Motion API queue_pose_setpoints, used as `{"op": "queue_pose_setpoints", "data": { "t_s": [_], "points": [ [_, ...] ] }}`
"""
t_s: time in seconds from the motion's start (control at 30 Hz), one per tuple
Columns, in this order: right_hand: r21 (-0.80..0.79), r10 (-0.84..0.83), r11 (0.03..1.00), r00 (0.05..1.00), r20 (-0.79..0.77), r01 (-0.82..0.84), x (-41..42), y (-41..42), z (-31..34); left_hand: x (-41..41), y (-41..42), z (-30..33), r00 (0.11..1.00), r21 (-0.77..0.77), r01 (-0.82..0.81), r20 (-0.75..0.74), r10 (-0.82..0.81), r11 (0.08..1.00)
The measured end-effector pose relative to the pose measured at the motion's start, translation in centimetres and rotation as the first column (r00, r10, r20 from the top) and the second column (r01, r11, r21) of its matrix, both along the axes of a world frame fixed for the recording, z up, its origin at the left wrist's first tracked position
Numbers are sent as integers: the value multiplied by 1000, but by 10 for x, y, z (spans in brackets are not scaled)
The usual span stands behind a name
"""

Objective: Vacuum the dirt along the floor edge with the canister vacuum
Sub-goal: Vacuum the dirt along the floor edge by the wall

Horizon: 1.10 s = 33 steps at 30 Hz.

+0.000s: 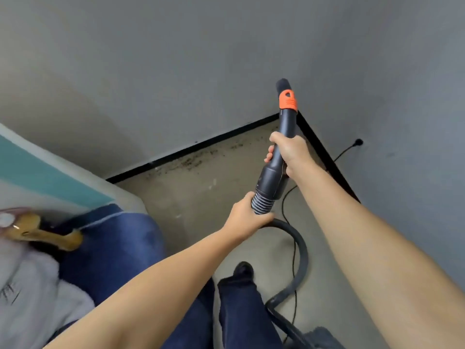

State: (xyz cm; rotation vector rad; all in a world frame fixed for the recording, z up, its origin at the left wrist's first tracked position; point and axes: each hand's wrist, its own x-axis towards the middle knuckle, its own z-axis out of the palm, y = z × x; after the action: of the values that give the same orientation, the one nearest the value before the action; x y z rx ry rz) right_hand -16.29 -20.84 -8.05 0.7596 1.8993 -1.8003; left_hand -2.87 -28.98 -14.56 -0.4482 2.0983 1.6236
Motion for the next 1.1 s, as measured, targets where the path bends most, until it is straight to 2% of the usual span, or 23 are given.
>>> {"op": "queue_pose_setpoints", "data": {
  "t_s": [0.13, 0.23, 0.33, 0.5, 0.63, 0.77, 0.87, 0.97, 1.1],
  "points": [
    [-9, 69, 998, 997, -19, -69, -40, -27, -36, -29, 0, -30, 970, -139, -242, -4, 244, 960],
    [-3, 187, 982, 982, -21, -187, -76, -41, -85, -61, 3, -77, 941, -70, -329, 59, 333, 942],
    [-10, 269, 963, 962, 42, -269, -100, -40, -159, -85, 2, -140, 953, -2, -283, 109, 282, 959],
    [-20, 261, 965, 948, 184, -262, -107, -45, -298, -85, -15, -263, 950, 11, -239, 209, 232, 971],
    [15, 296, 952, 936, 192, -305, -93, -83, -406, -73, -45, -362, 930, 61, -273, 271, 247, 960],
    [-53, 364, 931, 903, 227, -362, -79, -119, -497, -59, -72, -455, 909, 96, -309, 324, 264, 946],
    [-84, 406, 914, 885, 228, -398, -81, -135, -562, -59, -85, -520, 905, 124, -333, 319, 280, 935],
    [-51, 425, 904, 879, 216, -425, -85, -148, -618, -61, -86, -576, 897, 150, -395, 274, 346, 906],
    [-41, 494, 866, 841, 219, -498, -68, -156, -670, -48, -78, -622, 893, 218, -434, 234, 385, 874]
  ]
}}
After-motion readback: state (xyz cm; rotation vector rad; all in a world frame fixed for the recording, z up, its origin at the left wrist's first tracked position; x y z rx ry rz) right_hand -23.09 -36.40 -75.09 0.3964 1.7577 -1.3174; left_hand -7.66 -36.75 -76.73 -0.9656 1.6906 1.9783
